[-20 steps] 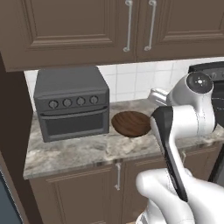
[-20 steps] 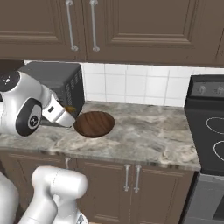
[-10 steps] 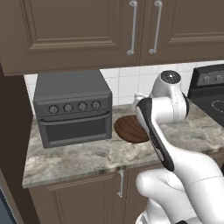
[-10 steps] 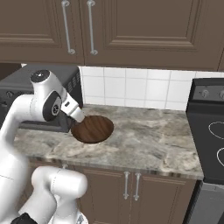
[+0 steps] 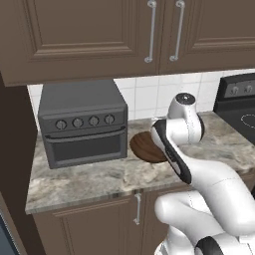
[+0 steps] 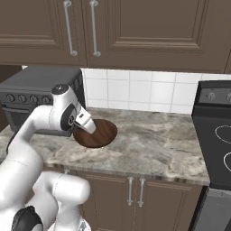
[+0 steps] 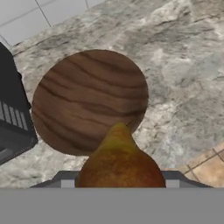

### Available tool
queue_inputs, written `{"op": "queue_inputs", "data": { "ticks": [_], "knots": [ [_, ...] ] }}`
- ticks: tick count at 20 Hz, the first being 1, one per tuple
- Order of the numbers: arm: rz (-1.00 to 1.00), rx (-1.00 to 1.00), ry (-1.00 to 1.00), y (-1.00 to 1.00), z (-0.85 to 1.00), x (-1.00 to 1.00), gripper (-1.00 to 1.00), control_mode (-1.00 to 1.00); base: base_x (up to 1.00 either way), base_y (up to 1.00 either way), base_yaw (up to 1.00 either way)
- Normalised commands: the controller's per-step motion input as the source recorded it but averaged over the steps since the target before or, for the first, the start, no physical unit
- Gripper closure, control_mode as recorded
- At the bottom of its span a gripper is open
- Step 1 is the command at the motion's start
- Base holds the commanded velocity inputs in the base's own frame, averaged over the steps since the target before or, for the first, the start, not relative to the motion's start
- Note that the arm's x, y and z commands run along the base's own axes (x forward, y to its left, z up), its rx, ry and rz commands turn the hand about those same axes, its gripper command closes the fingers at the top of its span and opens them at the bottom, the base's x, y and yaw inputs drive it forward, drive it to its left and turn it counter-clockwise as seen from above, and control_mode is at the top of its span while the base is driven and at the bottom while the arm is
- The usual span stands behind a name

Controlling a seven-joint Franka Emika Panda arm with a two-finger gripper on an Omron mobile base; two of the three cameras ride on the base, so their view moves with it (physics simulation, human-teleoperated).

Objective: Take the lime, broccoli, and pear from the freezer and place them in the bowl on the counter.

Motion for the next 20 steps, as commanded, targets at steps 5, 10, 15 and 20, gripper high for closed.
{"op": "queue_inputs", "data": {
  "ticks": [5, 10, 15, 20],
  "knots": [
    [0.0, 0.0, 0.02, 0.0, -0.48, 0.65, 1.0, -1.0, 0.0, 0.0, 0.0],
    [0.0, 0.0, 0.04, 0.0, -0.33, 0.59, 1.0, -1.0, 0.0, 0.0, 0.0],
    [0.0, 0.02, 0.06, -0.03, -0.34, 0.55, 1.0, -1.0, 0.0, 0.0, 0.0],
    [0.0, 0.0, 0.02, -0.15, -0.65, 0.39, 1.0, -1.0, 0.0, 0.0, 0.0]
  ]
}}
